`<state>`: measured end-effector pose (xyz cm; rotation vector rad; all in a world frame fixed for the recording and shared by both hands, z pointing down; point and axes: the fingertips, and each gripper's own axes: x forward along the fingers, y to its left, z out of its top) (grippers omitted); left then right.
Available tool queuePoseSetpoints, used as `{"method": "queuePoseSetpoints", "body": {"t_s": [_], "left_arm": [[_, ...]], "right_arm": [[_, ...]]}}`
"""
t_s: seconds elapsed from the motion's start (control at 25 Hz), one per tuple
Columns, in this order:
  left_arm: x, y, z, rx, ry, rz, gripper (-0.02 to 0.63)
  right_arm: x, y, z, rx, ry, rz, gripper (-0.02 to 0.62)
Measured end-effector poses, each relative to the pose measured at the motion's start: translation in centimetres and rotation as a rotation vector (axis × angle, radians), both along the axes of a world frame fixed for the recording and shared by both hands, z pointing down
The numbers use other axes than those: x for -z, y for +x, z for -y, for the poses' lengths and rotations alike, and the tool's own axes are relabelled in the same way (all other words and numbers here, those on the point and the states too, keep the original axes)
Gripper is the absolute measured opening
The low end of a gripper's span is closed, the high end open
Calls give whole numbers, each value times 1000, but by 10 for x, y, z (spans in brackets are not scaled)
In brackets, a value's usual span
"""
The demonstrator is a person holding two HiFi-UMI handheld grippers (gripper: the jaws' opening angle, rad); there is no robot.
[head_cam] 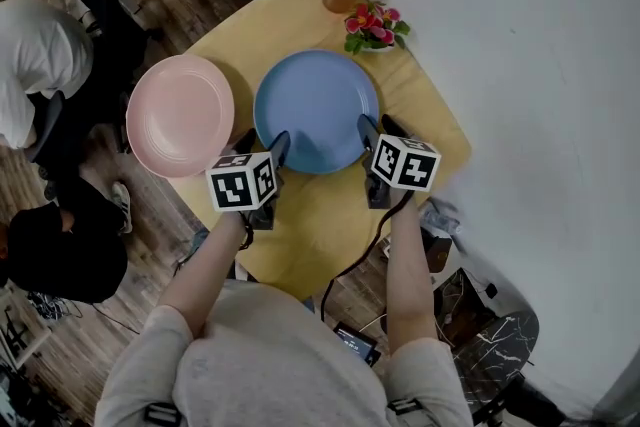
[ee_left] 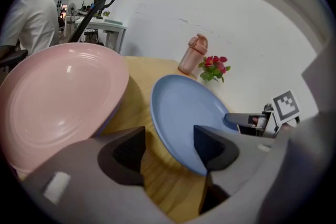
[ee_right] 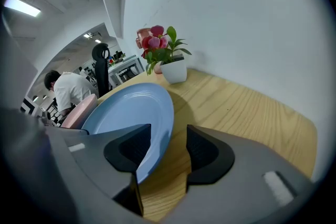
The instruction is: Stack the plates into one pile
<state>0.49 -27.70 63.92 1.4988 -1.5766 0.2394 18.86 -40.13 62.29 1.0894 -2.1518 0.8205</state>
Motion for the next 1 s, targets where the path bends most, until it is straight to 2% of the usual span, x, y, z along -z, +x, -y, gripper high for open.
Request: {"method": "queuePoseSetpoints", "body": {"t_s": [0.12, 0.16, 0.2, 0.28, 0.44, 0.72, 1.0], "left_arm": [[-6, 1, -3, -36, -35, 40, 313], [-7, 1, -4, -51, -43, 55, 276], [-8, 1, -4, -61, -50, 65, 204], [-8, 0, -5, -64, -59, 76, 193], [1, -3, -10, -62, -59, 79, 186], [35, -6, -19, -105, 21, 110, 184], [82, -30, -31, -115, 134, 124, 184]], "right_arm": [[-9, -4, -4, 16, -25, -12, 201], [-11, -6, -6, 24, -31, -18, 199], [-12, -7, -7, 27, -32, -27, 197], [-12, -6, -10, 14, -32, -44, 82], [-1, -2, -19, -22, -34, -6, 67], [32, 0, -38, -64, 21, 42, 66], [73, -20, -55, -87, 75, 100, 66]]}}
